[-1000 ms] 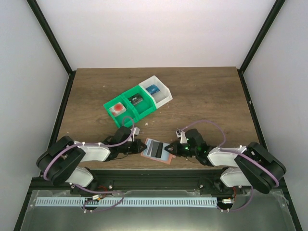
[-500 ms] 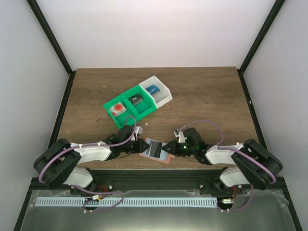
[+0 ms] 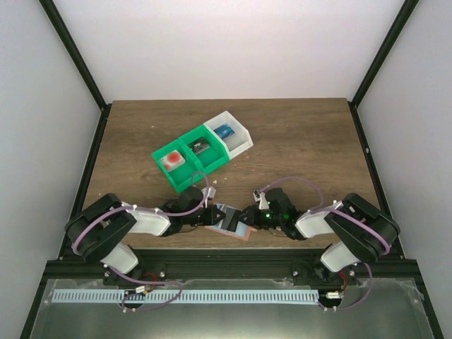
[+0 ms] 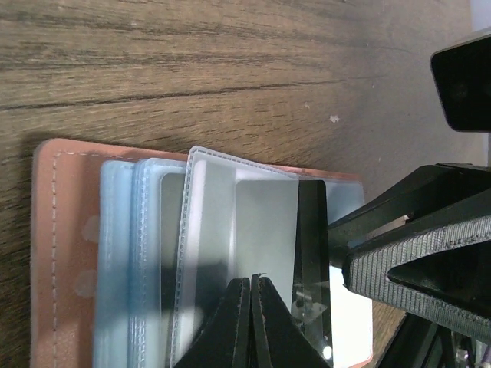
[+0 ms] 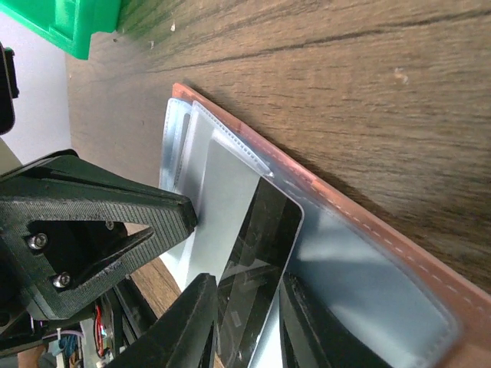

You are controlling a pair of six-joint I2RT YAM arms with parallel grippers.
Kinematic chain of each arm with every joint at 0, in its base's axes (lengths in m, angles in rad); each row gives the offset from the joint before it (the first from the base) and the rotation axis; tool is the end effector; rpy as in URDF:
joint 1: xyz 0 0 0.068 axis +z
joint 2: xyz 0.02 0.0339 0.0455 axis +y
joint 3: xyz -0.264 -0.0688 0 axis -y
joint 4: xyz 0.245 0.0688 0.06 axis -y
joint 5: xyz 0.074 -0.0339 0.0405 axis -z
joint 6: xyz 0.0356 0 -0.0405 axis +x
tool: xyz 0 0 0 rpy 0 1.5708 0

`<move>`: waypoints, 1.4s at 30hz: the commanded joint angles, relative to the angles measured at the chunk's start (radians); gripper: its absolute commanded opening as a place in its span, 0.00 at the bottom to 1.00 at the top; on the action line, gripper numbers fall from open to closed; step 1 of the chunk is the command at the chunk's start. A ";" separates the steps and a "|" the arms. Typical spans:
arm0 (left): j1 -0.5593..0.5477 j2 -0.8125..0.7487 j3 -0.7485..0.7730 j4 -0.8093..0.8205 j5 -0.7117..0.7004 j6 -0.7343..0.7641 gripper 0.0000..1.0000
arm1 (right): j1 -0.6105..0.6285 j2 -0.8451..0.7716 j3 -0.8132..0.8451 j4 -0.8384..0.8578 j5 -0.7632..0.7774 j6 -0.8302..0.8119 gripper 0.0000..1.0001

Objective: Take the credit cards out of the card holder

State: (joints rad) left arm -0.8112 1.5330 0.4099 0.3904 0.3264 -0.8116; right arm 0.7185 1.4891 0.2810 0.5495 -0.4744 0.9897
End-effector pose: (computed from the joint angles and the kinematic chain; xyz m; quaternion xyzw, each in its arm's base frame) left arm 0.1640 -0.1893 0.1104 0.0659 0.9014 -0.3934 0.1688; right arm 0.1587 0.1604 0.1042 0.0154 0.8786 0.4614 0.1222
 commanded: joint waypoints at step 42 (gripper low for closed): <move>-0.050 -0.536 -0.006 -0.167 -0.061 0.549 0.28 | -0.019 -0.638 0.057 -0.491 0.135 0.278 0.01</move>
State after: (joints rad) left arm -0.8371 1.1095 0.4393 0.1551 0.2222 -0.5068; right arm 0.7094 0.9195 0.2794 0.1665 -0.3767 1.1294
